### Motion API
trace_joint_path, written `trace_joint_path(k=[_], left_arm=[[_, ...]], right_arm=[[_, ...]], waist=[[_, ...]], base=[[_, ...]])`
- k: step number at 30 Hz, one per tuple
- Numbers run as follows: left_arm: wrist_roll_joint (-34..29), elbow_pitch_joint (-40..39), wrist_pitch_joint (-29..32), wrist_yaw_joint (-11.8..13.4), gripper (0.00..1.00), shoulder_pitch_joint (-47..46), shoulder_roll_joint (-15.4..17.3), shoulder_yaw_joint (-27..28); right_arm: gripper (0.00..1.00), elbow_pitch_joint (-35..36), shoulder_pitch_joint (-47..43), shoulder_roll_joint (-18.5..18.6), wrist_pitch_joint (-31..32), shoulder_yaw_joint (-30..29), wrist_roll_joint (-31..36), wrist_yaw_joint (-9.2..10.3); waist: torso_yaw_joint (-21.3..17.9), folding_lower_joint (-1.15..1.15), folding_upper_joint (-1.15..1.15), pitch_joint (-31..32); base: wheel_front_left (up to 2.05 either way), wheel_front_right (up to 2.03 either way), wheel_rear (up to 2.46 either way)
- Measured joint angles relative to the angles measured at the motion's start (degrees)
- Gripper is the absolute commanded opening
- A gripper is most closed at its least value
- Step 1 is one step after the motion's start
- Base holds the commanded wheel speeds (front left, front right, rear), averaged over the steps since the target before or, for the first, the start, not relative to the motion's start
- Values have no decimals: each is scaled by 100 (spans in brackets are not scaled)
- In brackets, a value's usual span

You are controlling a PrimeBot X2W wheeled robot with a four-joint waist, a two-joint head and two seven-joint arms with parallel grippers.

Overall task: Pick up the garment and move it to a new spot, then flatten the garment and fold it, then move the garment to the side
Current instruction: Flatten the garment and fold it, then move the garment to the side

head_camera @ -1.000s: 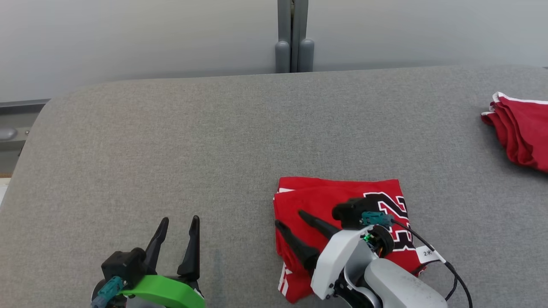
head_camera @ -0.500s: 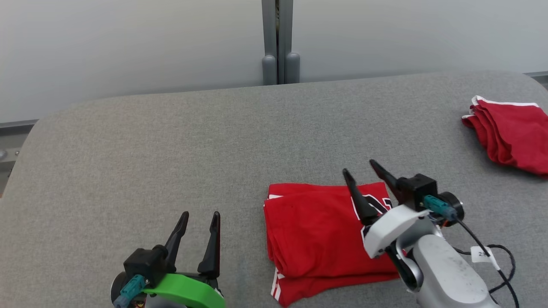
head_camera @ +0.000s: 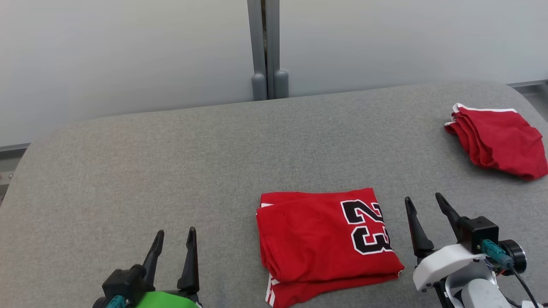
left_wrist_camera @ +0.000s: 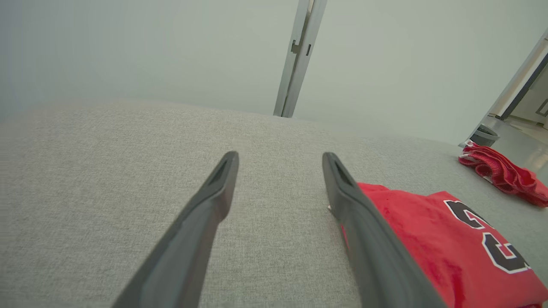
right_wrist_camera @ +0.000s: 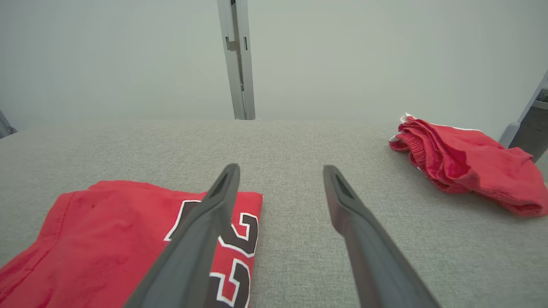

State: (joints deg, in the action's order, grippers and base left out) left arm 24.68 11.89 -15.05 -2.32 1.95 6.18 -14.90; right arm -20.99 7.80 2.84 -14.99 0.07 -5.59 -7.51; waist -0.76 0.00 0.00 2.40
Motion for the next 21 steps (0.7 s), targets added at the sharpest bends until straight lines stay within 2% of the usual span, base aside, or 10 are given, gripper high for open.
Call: trace_joint_path(k=[10, 21], left_arm=[[-115, -91, 1, -126, 100, 417, -180, 527], [-267, -45, 1, -256, 100, 472, -281, 655]], right_arm=[[100, 280, -317, 1, -1, -130, -249, 0], [100, 267, -336, -2, -1, -101, -254, 0]], waist=[[-21, 0, 0, 63], [18, 0, 0, 34]], base=[[0, 0, 0], [0, 0, 0]])
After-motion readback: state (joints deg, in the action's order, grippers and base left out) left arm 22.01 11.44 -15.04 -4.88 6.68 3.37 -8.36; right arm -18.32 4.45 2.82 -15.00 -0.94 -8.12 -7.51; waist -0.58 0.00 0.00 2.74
